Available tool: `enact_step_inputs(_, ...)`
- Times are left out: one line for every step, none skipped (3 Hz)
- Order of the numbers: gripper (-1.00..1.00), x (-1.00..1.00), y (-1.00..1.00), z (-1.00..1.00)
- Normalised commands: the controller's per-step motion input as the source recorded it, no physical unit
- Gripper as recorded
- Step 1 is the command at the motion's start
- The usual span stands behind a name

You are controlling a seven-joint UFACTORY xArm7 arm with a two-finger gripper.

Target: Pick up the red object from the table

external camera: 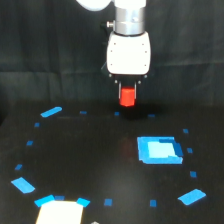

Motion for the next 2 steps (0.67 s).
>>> enact_step_inputs(-1.00, -0.56, -1.00, 0.61)
enact_step_inputs(-1.00, -0.57, -0.90, 0.99)
